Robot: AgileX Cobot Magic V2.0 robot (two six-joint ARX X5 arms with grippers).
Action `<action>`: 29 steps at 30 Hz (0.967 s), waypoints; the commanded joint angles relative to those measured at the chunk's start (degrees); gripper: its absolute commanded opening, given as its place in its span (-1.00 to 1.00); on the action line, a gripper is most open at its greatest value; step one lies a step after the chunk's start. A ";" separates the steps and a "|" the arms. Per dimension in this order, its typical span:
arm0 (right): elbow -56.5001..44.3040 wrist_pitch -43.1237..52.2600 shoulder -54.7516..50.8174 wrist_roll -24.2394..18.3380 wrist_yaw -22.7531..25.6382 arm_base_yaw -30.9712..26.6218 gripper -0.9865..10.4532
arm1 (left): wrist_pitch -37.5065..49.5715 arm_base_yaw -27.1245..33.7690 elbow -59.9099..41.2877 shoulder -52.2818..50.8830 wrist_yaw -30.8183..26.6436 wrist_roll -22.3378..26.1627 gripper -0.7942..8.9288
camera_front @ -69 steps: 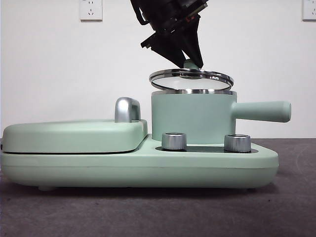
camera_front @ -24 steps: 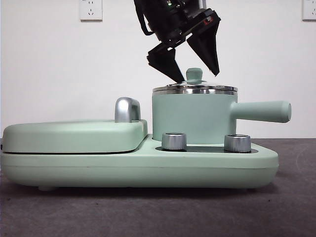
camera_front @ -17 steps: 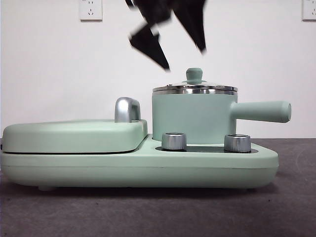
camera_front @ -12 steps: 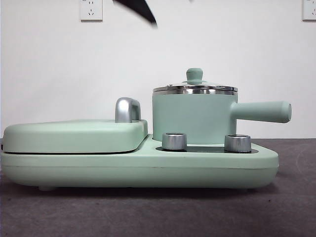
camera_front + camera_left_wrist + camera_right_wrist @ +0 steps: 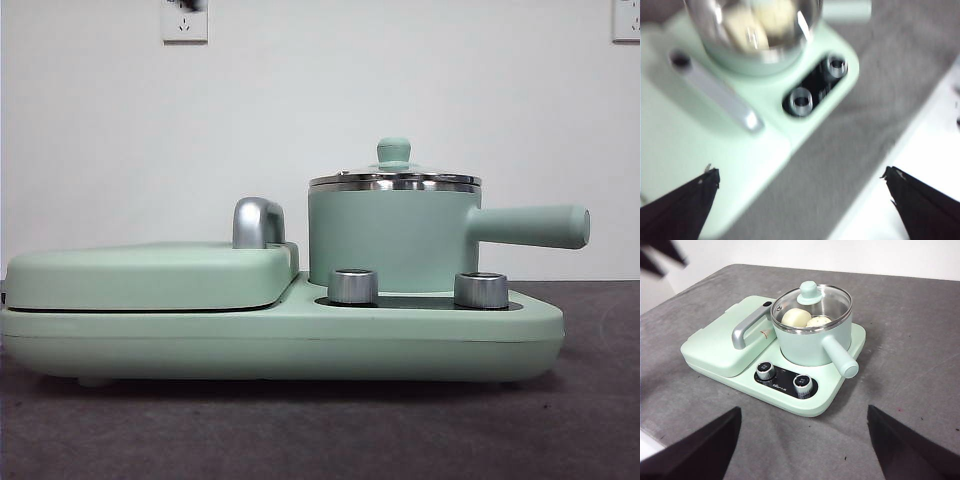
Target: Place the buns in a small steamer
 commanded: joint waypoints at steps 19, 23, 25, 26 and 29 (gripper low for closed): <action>0.42 0.66 0.07 0.76 -0.15 0.35 -0.13 | 22.82 4.87 -45.09 -49.90 -0.61 -15.12 0.37; 0.46 0.57 0.07 0.76 0.00 0.33 -0.14 | 22.73 4.96 -45.09 -51.49 -0.61 -15.17 -0.42; 0.46 0.57 0.07 0.81 0.00 0.33 -0.65 | 22.69 4.96 -45.09 -51.52 -0.61 -15.15 -0.78; 0.46 0.61 0.07 0.55 0.07 0.33 -0.85 | 22.82 4.96 -45.09 -51.49 -0.61 -15.15 -0.78; 0.46 1.07 0.07 0.79 0.04 0.24 -0.80 | 23.85 4.94 -45.09 -51.41 -0.57 -15.17 -0.78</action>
